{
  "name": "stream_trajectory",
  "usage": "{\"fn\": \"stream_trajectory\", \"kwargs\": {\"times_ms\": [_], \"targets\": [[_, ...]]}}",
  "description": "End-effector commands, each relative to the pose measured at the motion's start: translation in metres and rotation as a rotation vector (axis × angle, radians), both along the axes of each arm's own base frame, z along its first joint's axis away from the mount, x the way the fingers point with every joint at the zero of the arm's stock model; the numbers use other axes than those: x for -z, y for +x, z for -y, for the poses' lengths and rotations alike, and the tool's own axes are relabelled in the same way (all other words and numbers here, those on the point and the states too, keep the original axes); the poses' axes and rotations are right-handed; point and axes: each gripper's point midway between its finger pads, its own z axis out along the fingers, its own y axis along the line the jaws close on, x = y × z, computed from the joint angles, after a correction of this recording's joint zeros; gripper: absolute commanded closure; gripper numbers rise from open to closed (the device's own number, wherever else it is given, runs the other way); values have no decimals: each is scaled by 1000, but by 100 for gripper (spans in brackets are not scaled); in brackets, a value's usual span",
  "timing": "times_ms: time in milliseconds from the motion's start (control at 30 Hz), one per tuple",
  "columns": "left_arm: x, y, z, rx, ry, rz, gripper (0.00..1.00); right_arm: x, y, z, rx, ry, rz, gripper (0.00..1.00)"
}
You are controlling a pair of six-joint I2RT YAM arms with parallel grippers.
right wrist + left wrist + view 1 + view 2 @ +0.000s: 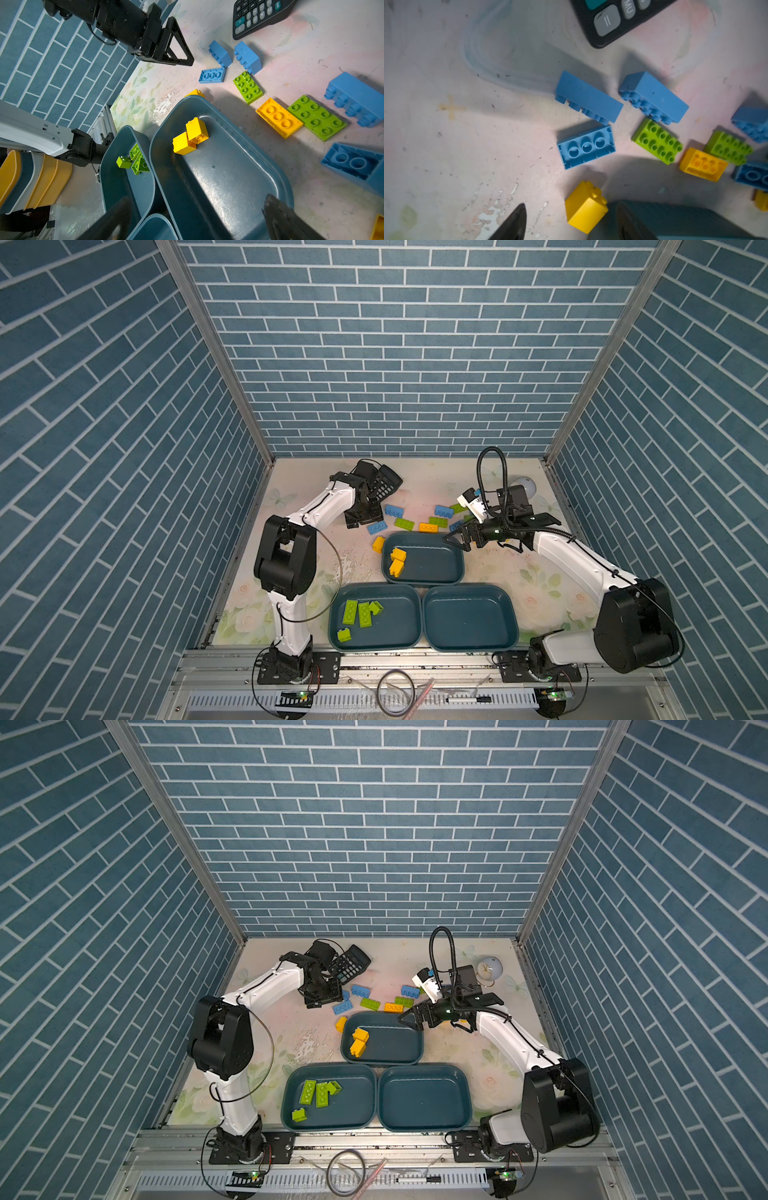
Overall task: Sort the legos into containers by color
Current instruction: 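Move the left gripper back near the calculator and grasp a blue brick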
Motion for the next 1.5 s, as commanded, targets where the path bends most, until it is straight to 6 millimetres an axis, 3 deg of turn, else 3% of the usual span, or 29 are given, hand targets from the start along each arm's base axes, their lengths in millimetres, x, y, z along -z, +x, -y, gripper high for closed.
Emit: {"fn": "stream_trajectory", "kwargs": {"times_ms": [0, 133, 300, 533, 767, 1133, 1267, 1467], "targets": [[-2, 26, 5, -284, -100, 47, 31, -8, 10, -2, -11, 8, 41, 1], [1, 41, 7, -489, -130, 40, 34, -9, 11, -3, -9, 11, 39, 1], [11, 56, 8, -603, -140, 36, 34, -6, 11, -1, -4, 6, 34, 1], [33, 68, 8, -660, -120, 12, 36, -5, 11, 1, 4, 7, 29, 1], [44, 79, 9, -675, -98, 5, 46, -6, 13, 4, 6, 12, 24, 1], [65, 71, 7, -683, -76, -39, 64, -5, 11, 11, 17, 14, 16, 1], [60, 74, 8, -666, -80, -29, 77, -5, 10, 13, 22, 13, 18, 1], [38, 76, 5, -614, -74, 9, 79, -7, 11, 14, 27, 17, 24, 1]]}}
